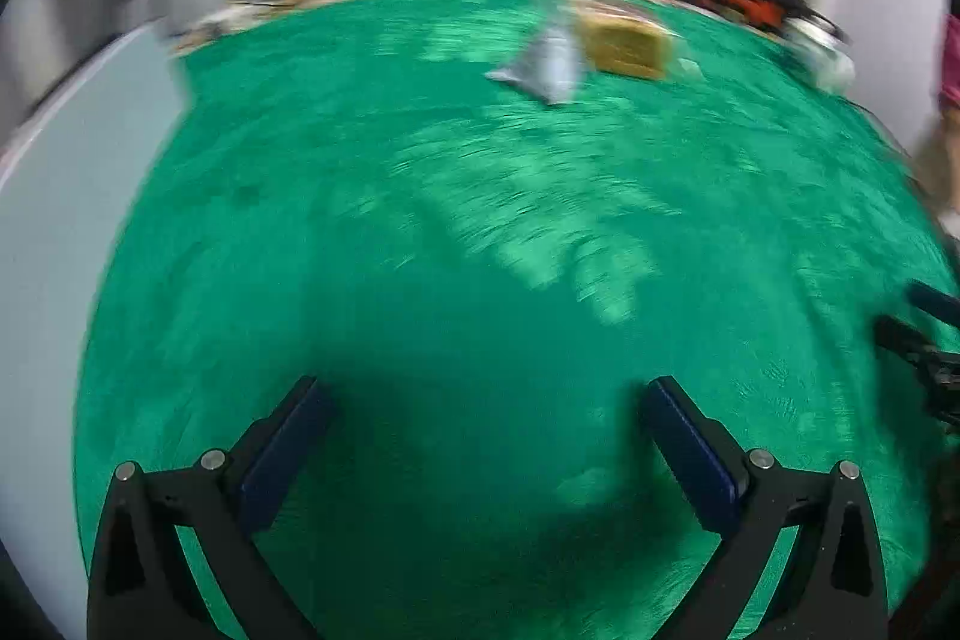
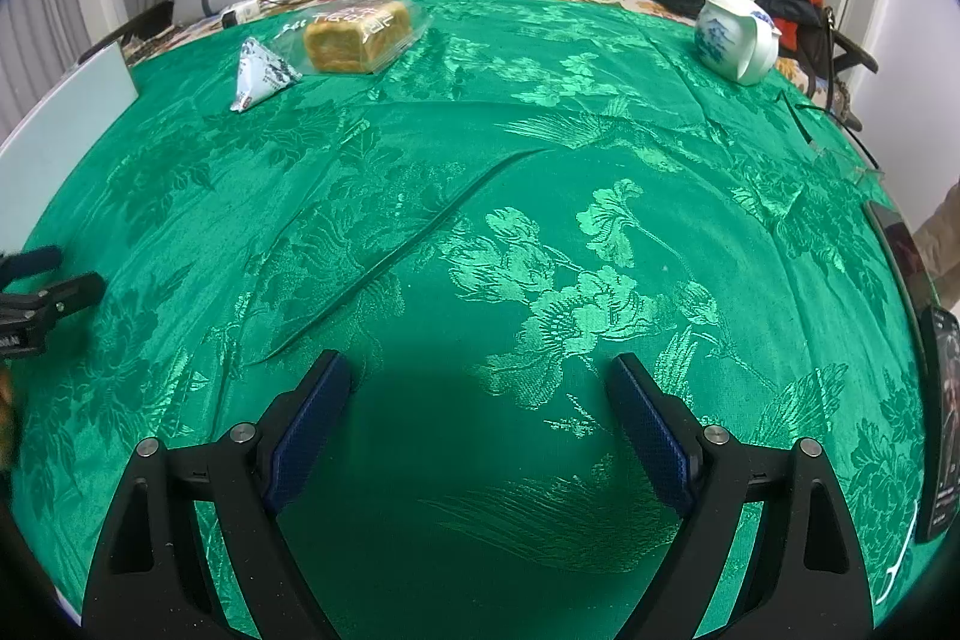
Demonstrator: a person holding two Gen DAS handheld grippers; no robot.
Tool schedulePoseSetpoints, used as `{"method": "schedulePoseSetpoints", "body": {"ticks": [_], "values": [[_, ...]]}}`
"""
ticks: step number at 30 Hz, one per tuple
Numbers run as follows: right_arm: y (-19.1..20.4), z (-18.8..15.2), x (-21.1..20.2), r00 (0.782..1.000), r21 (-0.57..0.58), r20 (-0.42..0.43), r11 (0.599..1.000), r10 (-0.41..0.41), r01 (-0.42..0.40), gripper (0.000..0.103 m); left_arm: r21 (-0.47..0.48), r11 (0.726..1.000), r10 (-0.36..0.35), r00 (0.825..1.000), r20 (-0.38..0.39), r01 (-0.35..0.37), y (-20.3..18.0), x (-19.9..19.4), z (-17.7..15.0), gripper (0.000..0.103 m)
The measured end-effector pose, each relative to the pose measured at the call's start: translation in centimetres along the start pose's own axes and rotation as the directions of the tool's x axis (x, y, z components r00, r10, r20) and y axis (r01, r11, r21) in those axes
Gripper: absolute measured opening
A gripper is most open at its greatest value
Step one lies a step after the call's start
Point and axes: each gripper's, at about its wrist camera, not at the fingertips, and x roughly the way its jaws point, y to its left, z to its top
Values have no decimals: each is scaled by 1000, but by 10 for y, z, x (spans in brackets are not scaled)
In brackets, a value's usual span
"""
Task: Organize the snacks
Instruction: 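Grasp the silver-white packet with the left tool and lift it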
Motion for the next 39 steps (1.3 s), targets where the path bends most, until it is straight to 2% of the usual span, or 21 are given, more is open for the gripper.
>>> {"method": "schedulePoseSetpoints", "body": {"ticks": [1,3,6,10,15,16,17,19,20,23,26,33,37,39], "values": [[0,0,0,1000,0,0,1000,0,0,90,15,999,-37,999,4,37,-1,1,15,103],[0,0,0,1000,0,0,1000,0,0,90,49,997,-59,997,56,56,-3,3,52,103],[0,0,0,1000,0,0,1000,0,0,90,100,993,-62,997,56,56,-10,27,106,103],[0,0,0,1000,-1,0,1000,0,0,90,119,993,-20,998,67,12,-16,64,143,101],[0,0,0,1000,-1,0,1000,0,0,90,115,993,3,999,52,-9,-18,99,157,80],[0,0,0,1000,-1,0,1000,0,0,90,113,994,-9,999,46,4,-17,104,159,70],[0,0,0,1000,-1,0,1000,-2,2,90,106,994,-31,997,64,24,-16,104,160,51],[-1,0,0,1000,2,0,1000,-2,2,90,85,996,-42,997,65,36,-13,103,163,39],[-1,0,-1,1000,3,1,1000,-4,4,90,77,996,-38,997,64,33,-13,101,164,37],[-3,0,0,1000,7,1,1000,-5,5,90,82,997,-11,998,58,6,-13,89,156,36],[-3,0,0,1000,8,1,1000,-5,5,90,58,998,-12,999,44,9,-12,58,135,36],[-4,1,0,1000,9,1,1000,-6,6,90,6,1000,-11,1000,-16,11,-13,-38,55,36],[-4,1,0,1000,9,1,1000,-7,7,90,8,1000,11,999,-45,-11,-17,-49,12,37],[-4,1,0,1000,9,1,1000,-6,6,90,10,1000,23,999,-41,-22,-15,-39,-6,44]]}}
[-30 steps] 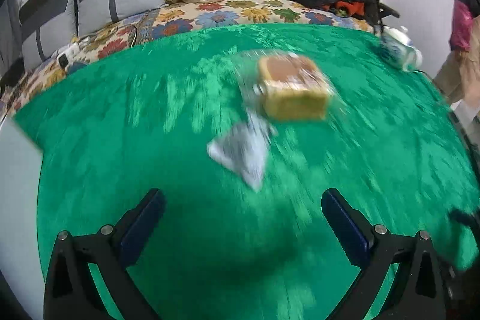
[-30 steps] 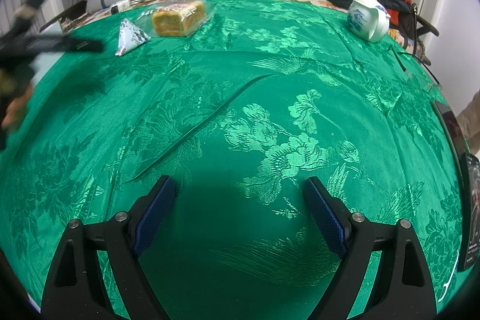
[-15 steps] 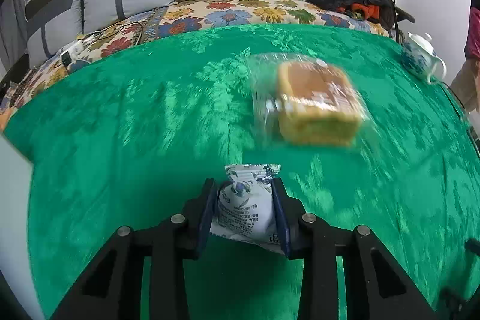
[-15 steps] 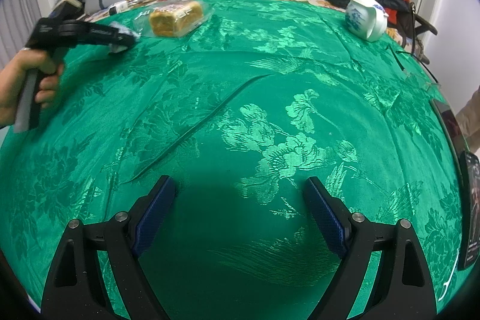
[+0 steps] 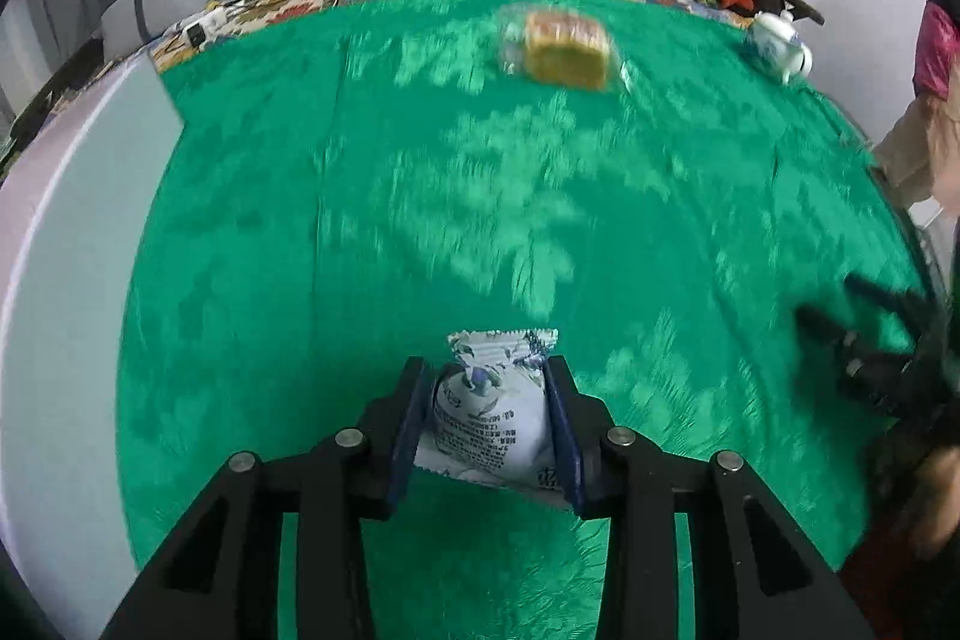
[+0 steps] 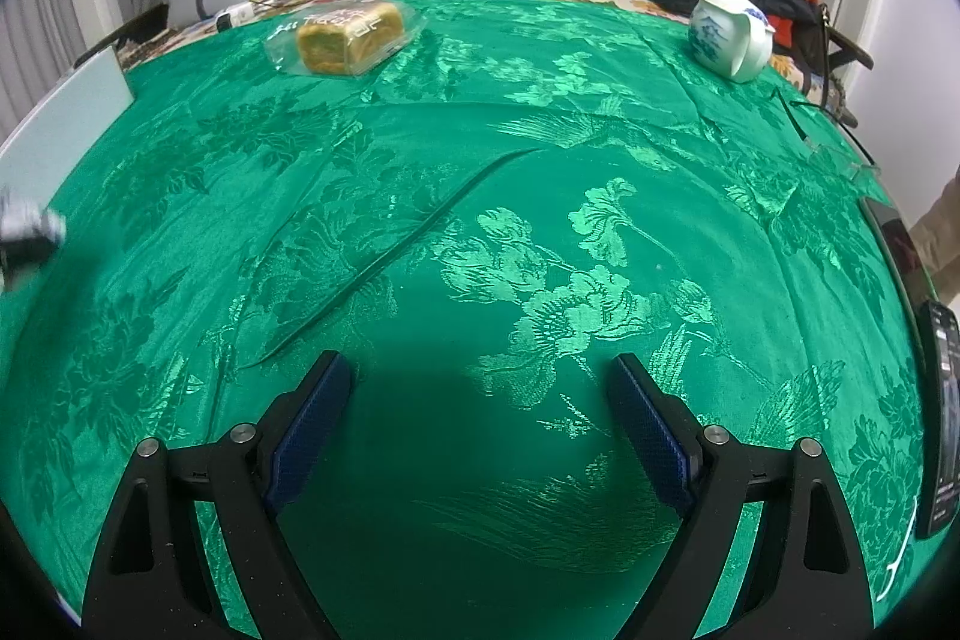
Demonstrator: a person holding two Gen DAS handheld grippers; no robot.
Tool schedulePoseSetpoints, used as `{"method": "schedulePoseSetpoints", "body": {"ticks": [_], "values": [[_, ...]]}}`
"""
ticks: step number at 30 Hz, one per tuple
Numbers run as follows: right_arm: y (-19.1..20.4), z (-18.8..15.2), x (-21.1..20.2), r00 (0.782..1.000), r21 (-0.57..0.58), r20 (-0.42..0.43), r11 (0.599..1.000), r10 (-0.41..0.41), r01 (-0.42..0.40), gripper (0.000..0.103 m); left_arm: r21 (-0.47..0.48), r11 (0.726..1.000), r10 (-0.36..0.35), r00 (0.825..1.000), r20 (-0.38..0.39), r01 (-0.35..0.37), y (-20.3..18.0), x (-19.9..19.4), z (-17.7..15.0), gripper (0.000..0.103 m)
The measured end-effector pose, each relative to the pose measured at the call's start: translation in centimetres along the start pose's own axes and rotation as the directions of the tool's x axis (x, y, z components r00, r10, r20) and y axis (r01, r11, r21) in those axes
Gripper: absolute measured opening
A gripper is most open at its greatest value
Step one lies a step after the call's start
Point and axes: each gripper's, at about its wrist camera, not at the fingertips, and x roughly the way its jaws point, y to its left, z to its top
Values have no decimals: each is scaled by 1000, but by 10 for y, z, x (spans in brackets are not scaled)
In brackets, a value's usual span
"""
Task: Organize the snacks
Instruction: 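Grasp the silver-white packet with the left tool and lift it, then hold the packet in the left tool while the right tool grasps the milk bread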
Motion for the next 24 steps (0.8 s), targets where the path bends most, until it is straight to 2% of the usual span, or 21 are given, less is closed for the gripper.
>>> {"method": "schedulePoseSetpoints", "body": {"ticks": [2,4,6,8,13,22,24], "values": [[0,0,0,1000,0,0,1000,-1,1,90,13,999,38,999,9,-38,2,14,-11,78],[0,0,0,1000,2,0,1000,-3,3,90,13,997,70,997,22,-71,6,23,-17,85],[-1,0,0,1000,3,0,1000,-3,3,90,-14,999,40,998,51,-39,13,28,-20,90],[-2,0,0,1000,4,0,1000,-3,3,90,-24,998,52,997,58,-51,18,32,-20,102],[-2,0,0,1000,3,0,1000,-3,3,90,-42,997,66,993,97,-63,21,33,-25,103],[-2,0,1,1000,7,-2,1000,4,-4,92,-45,997,60,993,97,-56,22,34,-23,103],[-1,4,4,999,-26,-16,999,29,-29,92,-45,997,59,994,97,-55,22,34,-22,103]]}}
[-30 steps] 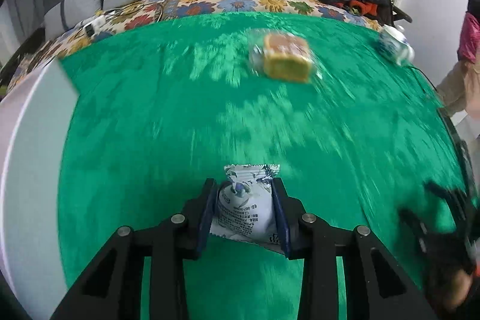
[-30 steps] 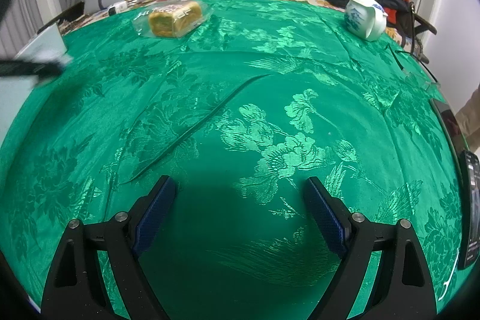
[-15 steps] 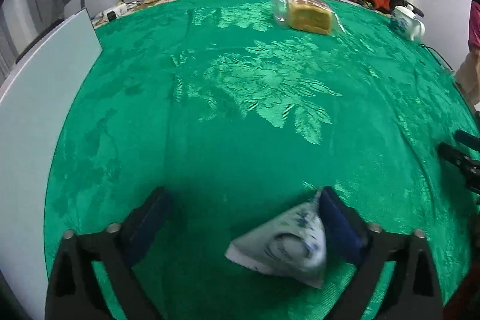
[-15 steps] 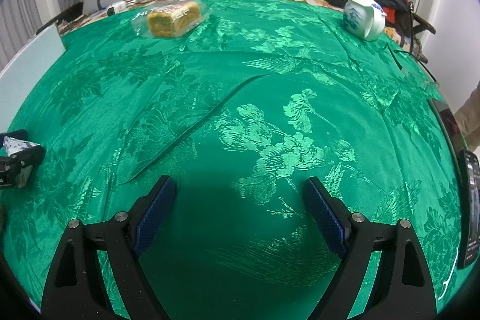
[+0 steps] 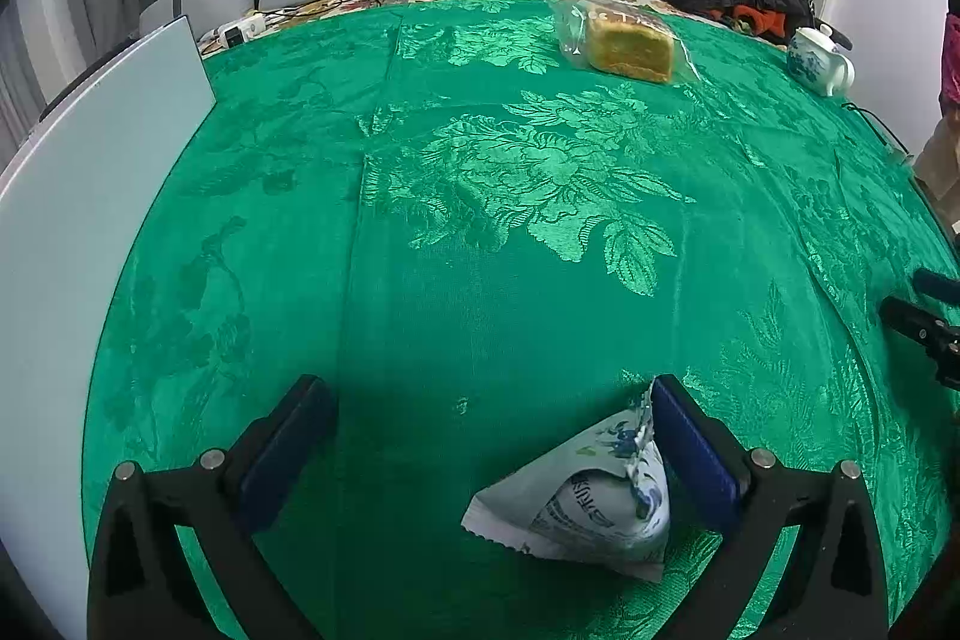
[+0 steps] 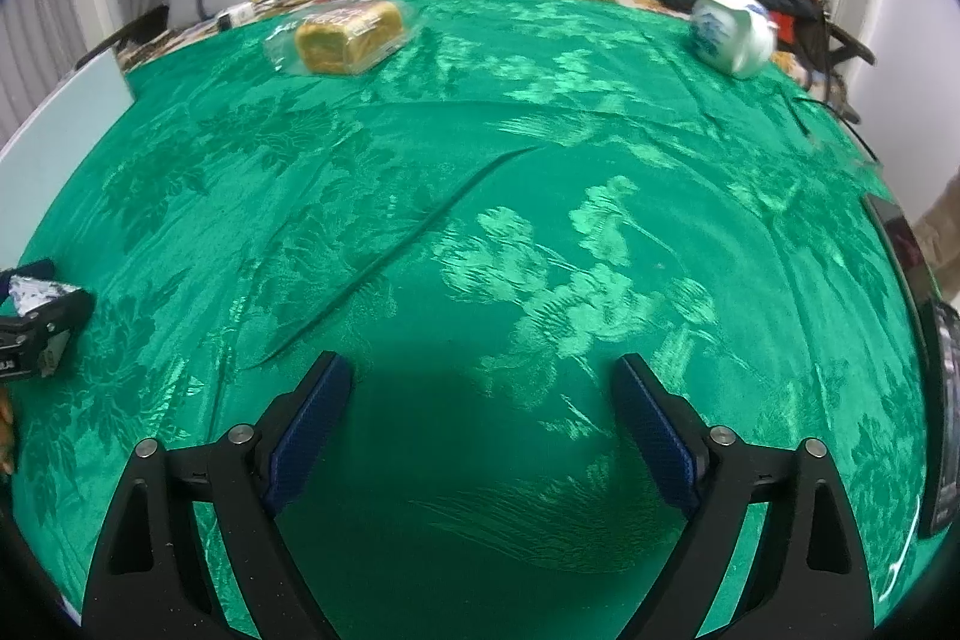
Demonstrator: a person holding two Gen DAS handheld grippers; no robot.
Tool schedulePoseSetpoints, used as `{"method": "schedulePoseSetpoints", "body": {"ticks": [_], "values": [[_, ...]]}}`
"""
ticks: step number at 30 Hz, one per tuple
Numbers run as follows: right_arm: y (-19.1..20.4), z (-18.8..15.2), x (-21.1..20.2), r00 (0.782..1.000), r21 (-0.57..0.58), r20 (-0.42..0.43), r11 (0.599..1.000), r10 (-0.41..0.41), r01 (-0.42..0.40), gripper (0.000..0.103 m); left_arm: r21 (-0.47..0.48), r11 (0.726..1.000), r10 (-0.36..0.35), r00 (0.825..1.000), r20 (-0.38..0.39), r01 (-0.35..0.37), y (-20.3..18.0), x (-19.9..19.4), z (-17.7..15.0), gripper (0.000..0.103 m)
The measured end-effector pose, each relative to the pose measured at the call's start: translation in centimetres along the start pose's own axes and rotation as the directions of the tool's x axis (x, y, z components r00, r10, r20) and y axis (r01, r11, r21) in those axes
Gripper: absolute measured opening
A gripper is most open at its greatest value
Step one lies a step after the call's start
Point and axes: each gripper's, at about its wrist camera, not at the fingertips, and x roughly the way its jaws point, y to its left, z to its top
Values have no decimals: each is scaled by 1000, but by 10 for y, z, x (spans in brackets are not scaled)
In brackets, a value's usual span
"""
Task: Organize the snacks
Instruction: 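Hold the packet in the left tool while the right tool grasps the milk bread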
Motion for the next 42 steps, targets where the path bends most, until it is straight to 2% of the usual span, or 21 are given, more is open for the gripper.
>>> {"method": "schedulePoseSetpoints", "body": {"ticks": [2,3,6,7,9,13,16,18,20,22,23,26,31,36,40,42], "values": [[6,23,8,995,-109,-79,992,56,-65,90,0,1000,0,1000,0,0,0,0,0,103],[8,38,10,994,-145,-80,986,69,-80,90,0,1000,0,1000,0,0,0,0,0,103],[23,101,9,997,-304,12,950,81,-73,91,0,1000,0,1000,0,0,0,0,0,103],[32,127,14,995,-377,22,923,98,-83,91,0,1000,0,1000,0,0,0,0,0,103],[50,161,32,992,-477,-32,870,120,-121,91,0,1000,-1,1000,0,1,0,0,0,103],[86,213,80,991,-622,-112,773,73,-127,91,0,1000,-1,1000,0,1,-1,0,0,103],[108,237,111,990,-651,-131,748,59,-131,91,-1,1000,-2,1000,0,2,-1,1,1,103],[115,251,128,991,-638,-123,761,51,-118,91,-1,1000,-2,1000,0,2,-1,1,1,103],[114,264,150,984,-549,-167,824,58,-142,91,0,1000,-2,1000,0,2,-1,1,1,103],[101,272,172,962,-377,-260,909,82,-179,88,0,1000,-2,1000,0,2,0,1,1,103],[94,270,178,954,-299,-286,938,90,-178,74,0,1000,-2,1000,0,2,0,1,1,103],[73,252,165,958,-139,-259,977,122,-162,73,0,1000,-2,1000,0,2,0,1,1,103],[49,198,105,959,5,-233,986,161,-165,73,1,1000,-2,1000,-1,2,0,1,1,103],[45,104,23,966,-2,-211,989,146,-150,73,1,1000,-2,1000,-1,2,0,1,1,103],[52,42,1,987,0,-133,996,90,-90,73,1,1000,-2,1000,0,2,0,1,1,103],[57,25,0,995,-10,-80,998,55,-56,75,1,1000,-2,1000,0,2,0,1,1,103]]}}
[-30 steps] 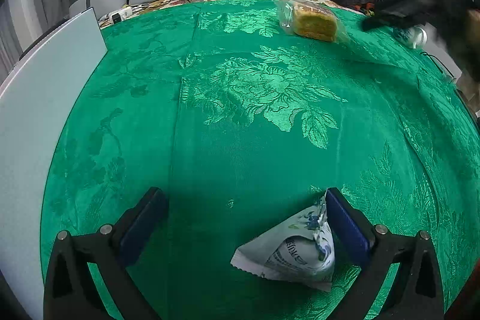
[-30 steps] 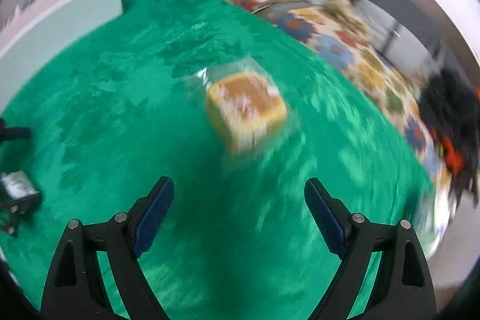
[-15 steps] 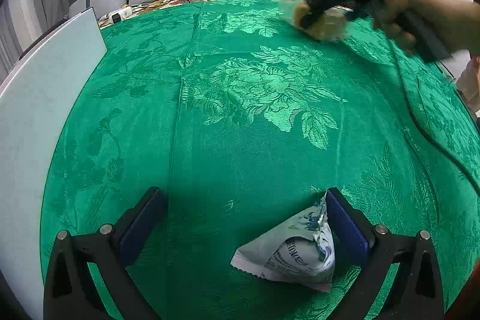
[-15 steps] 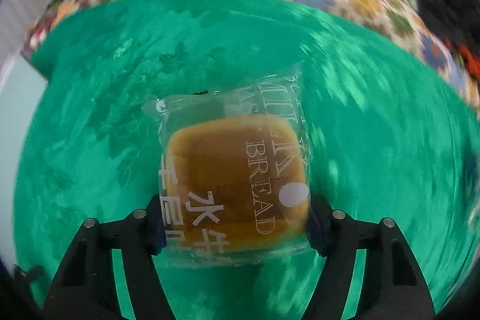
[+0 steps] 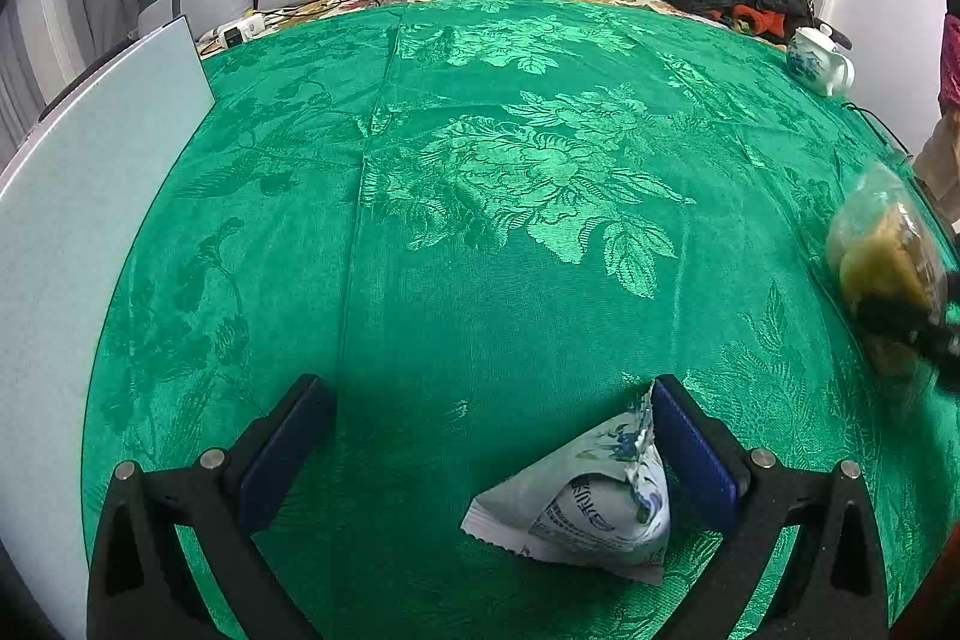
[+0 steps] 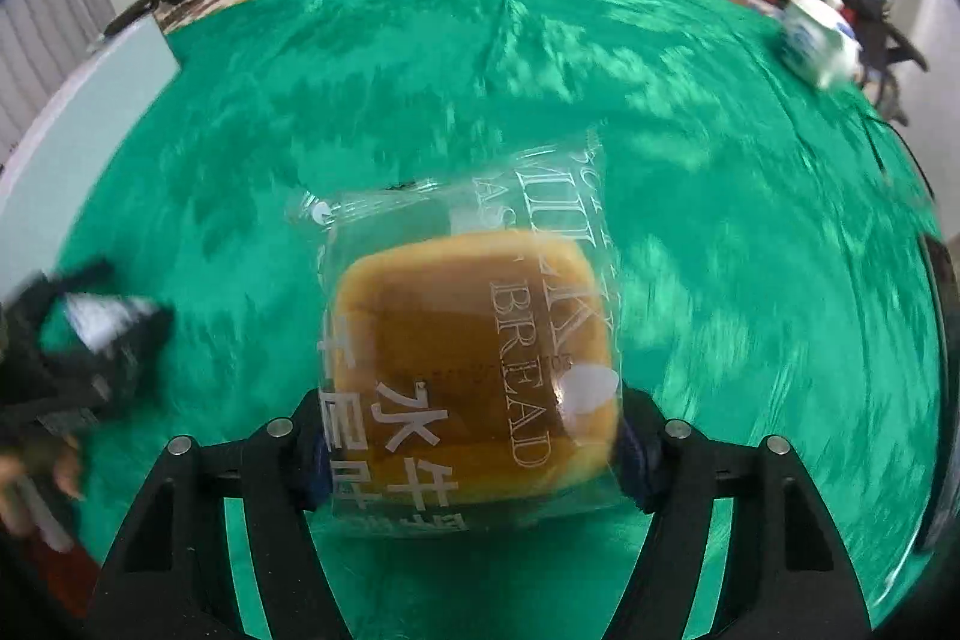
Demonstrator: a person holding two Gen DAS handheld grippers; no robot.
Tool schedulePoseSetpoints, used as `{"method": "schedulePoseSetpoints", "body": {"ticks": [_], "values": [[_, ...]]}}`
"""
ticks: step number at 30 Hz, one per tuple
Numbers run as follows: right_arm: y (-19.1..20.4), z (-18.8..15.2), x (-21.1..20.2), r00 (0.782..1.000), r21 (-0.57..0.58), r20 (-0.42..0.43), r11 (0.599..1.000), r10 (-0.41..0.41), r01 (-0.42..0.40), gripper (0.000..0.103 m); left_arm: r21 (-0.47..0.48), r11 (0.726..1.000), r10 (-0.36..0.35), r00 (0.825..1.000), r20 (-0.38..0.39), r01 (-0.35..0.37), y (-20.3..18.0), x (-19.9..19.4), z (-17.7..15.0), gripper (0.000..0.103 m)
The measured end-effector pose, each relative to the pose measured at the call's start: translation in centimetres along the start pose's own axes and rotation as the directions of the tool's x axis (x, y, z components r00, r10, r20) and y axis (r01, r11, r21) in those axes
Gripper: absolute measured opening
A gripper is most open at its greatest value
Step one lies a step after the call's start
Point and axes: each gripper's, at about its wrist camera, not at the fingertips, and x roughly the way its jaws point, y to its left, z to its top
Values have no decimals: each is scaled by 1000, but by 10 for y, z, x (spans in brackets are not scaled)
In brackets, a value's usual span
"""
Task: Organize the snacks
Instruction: 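Hold the packet in the left tool while the right tool grasps the milk bread, then carry the packet and milk bread over the white box and release both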
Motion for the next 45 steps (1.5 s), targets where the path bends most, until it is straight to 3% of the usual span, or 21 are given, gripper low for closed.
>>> {"method": "schedulePoseSetpoints", "body": {"ticks": [2,6,45], "values": [[4,-8,0,996,-11,78,999,-35,36,81,0,1000,0,1000,0,0,0,0,0,103],[4,-11,10,995,9,89,999,-34,34,89,0,1000,0,1000,0,0,0,0,0,103],[5,-16,8,995,14,93,999,-37,36,90,11,1000,-3,1000,-13,3,-1,0,0,103]]}}
